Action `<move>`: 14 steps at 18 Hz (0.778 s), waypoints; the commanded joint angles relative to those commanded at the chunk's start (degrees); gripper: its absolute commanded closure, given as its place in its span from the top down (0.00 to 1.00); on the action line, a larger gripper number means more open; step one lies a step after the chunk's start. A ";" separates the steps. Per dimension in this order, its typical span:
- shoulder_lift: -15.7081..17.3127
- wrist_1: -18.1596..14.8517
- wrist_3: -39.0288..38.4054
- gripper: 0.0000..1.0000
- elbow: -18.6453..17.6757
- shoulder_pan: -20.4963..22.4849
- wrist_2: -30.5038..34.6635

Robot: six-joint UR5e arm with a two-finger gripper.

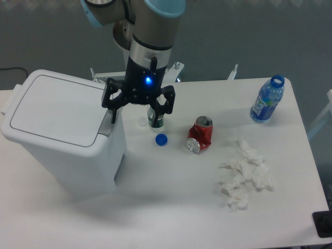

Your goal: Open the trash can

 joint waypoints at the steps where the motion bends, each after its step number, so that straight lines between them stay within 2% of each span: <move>1: 0.09 0.00 0.00 1.00 0.00 0.00 0.09; 14: 0.26 0.09 0.35 1.00 -0.70 0.00 0.09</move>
